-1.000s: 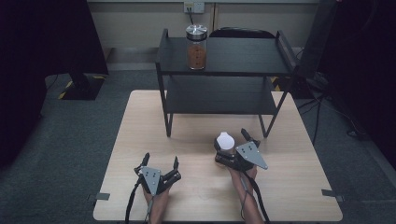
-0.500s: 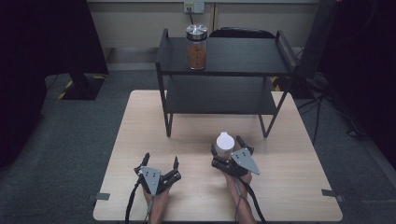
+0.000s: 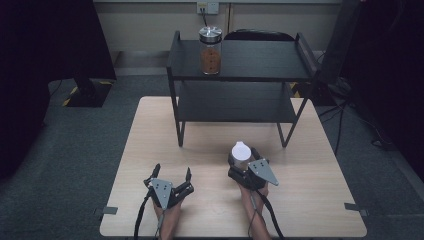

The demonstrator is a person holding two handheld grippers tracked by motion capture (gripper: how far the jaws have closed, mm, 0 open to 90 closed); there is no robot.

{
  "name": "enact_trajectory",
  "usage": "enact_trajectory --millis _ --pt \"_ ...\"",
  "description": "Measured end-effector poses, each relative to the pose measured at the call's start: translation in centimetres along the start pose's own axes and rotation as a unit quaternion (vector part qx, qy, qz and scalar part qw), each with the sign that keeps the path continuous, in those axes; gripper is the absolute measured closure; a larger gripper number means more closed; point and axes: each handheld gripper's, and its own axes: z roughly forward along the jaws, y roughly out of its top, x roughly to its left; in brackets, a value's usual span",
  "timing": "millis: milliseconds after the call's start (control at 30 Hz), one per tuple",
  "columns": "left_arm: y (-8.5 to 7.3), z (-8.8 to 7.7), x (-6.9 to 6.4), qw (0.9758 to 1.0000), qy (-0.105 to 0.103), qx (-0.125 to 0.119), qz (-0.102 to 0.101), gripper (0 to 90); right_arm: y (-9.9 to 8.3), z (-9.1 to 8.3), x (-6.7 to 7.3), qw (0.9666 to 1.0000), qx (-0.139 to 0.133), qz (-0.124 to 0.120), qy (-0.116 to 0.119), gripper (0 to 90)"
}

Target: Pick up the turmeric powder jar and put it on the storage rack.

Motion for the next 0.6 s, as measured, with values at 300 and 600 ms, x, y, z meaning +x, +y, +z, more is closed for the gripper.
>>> enact_trajectory --millis 300,600 --pt "0.01 0.0 0.0 1.0 0.0 0.0 0.0 0.0 0.15 0.02 -0.37 0.9998 0.006 -0.004 0.017 29.4" --pt "0.01 0.0 0.01 1.0 0.0 0.0 0.0 0.0 0.27 0.02 -0.6 0.9998 0.008 -0.002 0.02 29.8"
